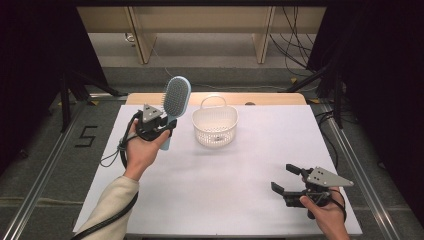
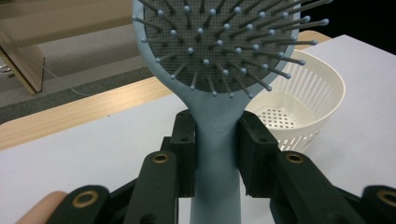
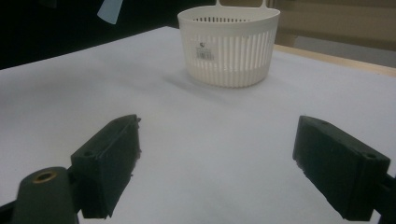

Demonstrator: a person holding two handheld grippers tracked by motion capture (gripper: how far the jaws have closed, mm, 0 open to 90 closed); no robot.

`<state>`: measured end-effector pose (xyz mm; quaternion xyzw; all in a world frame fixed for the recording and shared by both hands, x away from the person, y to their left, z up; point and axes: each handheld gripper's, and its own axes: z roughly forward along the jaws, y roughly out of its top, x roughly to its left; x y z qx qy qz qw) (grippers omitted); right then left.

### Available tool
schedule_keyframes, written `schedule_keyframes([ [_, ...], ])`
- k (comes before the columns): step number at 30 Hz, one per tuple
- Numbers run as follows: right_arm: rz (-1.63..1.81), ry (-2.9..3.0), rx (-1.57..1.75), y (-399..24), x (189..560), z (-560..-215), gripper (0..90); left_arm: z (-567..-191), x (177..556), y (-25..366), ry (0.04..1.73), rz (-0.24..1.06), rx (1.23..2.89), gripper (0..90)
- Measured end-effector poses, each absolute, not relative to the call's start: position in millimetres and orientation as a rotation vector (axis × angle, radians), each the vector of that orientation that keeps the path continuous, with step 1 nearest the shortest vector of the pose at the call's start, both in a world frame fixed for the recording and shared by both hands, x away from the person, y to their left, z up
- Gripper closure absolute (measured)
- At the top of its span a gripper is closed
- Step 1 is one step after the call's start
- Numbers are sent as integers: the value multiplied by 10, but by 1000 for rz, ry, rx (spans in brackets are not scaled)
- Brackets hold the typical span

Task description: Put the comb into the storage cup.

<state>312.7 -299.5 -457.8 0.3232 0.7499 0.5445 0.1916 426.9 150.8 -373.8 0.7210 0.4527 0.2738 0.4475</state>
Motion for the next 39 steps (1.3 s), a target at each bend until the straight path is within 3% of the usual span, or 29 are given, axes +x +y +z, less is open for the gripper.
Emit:
schedule_keyframes([
  [39, 1527, 2107, 907, -2997, 3129, -4579, 155, -3735, 4332, 1394, 1097, 699, 1753, 698],
])
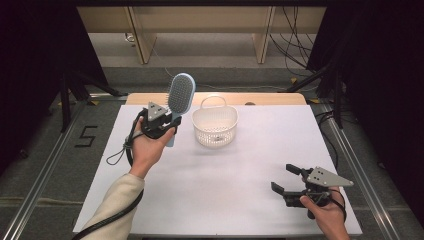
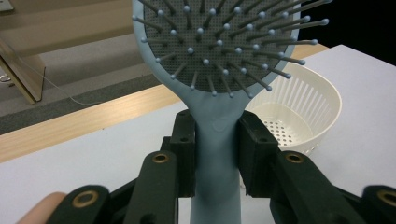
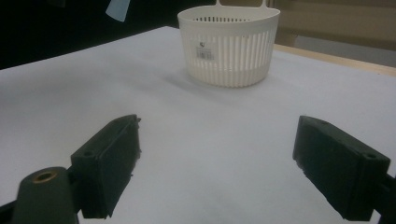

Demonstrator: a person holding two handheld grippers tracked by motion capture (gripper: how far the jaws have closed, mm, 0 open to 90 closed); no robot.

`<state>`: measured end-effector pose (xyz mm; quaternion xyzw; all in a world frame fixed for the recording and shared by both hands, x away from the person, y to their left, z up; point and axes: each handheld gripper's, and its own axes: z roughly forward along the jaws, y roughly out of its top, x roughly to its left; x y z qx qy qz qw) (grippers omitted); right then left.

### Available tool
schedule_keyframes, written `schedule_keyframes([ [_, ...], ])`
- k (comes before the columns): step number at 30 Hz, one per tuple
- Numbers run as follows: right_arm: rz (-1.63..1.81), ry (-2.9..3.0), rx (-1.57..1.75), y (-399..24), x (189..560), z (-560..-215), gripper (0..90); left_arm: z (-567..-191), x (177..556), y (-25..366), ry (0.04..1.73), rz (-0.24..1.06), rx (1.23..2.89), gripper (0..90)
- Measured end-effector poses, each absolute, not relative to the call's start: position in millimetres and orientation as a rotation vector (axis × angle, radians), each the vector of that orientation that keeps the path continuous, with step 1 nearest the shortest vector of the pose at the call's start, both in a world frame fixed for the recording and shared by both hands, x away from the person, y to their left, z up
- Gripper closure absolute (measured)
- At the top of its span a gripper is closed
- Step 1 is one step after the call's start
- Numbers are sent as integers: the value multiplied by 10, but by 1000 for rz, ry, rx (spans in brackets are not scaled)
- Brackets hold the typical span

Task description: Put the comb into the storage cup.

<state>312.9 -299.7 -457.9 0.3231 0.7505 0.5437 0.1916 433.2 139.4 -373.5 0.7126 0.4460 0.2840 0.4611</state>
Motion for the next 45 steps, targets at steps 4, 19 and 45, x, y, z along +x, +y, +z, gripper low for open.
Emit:
schedule_keyframes([
  [4, 1528, 2106, 906, -2997, 3129, -4580, 155, -3738, 4337, 1384, 1092, 717, 1752, 698],
  [19, 1526, 2108, 907, -2998, 3128, -4580, 155, -3745, 4367, 1319, 1053, 733, 1758, 698],
  [45, 1527, 2107, 906, -2998, 3128, -4579, 155, -3733, 4420, 1187, 1000, 711, 1736, 698],
])
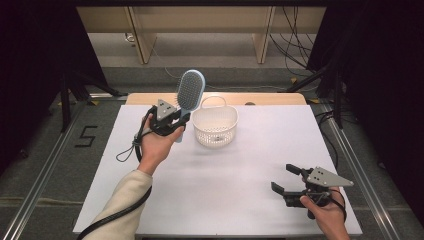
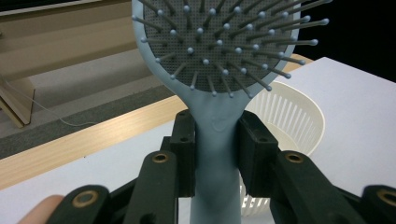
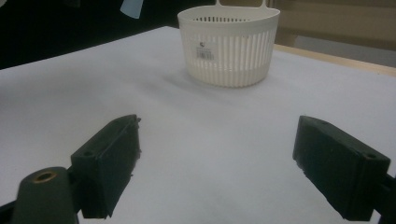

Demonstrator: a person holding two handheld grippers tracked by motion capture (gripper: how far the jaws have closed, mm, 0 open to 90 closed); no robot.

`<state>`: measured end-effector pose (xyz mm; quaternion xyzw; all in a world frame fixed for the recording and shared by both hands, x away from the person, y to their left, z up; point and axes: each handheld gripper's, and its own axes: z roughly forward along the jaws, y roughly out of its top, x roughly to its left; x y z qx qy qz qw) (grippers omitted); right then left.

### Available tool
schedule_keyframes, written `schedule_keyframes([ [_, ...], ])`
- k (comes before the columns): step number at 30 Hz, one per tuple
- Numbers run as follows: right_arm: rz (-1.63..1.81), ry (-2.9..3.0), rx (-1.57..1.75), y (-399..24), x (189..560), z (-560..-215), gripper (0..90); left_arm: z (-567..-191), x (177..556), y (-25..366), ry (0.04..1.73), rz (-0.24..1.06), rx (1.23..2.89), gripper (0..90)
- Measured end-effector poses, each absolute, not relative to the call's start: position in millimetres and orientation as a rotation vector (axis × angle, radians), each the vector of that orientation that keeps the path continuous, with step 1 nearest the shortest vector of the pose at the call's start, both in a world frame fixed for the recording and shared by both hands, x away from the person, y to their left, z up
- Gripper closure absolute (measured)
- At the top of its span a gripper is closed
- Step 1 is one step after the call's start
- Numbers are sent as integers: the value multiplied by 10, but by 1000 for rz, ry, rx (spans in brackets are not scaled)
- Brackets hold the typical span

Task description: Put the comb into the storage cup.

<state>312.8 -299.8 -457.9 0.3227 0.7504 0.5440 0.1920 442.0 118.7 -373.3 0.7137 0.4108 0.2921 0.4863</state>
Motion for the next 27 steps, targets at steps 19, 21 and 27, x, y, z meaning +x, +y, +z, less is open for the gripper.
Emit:
schedule_keyframes([
  [19, 1530, 2107, 904, -3000, 3128, -4578, 154, -3680, 4452, 1109, 980, 706, 1727, 698],
  [21, 1529, 2108, 903, -2999, 3129, -4580, 154, -3679, 4456, 1105, 979, 706, 1728, 698],
  [27, 1532, 2105, 904, -2999, 3130, -4581, 155, -3671, 4465, 1082, 973, 706, 1729, 698],
])
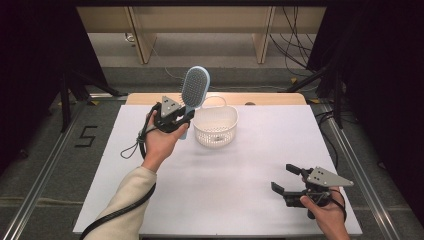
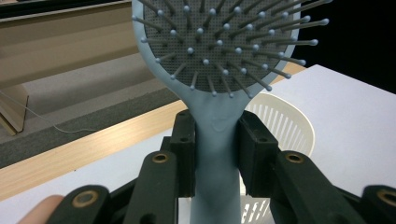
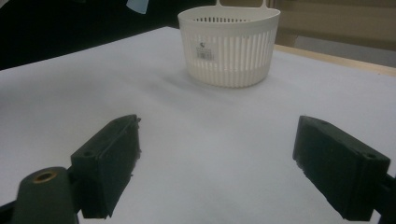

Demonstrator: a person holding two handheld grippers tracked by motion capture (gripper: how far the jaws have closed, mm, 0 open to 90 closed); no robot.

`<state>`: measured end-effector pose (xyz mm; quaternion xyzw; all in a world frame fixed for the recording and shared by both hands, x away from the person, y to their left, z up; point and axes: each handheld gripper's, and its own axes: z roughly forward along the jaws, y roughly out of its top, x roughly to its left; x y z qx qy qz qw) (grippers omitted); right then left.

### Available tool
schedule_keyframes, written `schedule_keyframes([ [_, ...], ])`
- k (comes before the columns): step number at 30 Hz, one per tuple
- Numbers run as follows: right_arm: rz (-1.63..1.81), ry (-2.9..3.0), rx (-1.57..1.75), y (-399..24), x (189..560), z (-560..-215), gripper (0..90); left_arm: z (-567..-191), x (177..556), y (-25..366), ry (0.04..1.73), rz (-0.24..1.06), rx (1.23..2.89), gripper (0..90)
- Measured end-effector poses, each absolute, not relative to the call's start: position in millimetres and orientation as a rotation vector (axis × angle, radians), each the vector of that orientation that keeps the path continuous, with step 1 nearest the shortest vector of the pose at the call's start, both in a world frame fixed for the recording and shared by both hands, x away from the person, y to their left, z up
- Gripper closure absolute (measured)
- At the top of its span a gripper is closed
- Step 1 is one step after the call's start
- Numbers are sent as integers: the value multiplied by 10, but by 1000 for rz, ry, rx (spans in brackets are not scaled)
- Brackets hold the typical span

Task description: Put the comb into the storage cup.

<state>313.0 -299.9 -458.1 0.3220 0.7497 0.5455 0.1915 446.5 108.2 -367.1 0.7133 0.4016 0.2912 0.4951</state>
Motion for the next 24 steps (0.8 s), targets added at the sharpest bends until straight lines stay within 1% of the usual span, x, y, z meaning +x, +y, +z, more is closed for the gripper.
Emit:
schedule_keyframes([
  [24, 1531, 2107, 904, -3003, 3130, -4580, 155, -3651, 4499, 1032, 963, 698, 1728, 698],
])
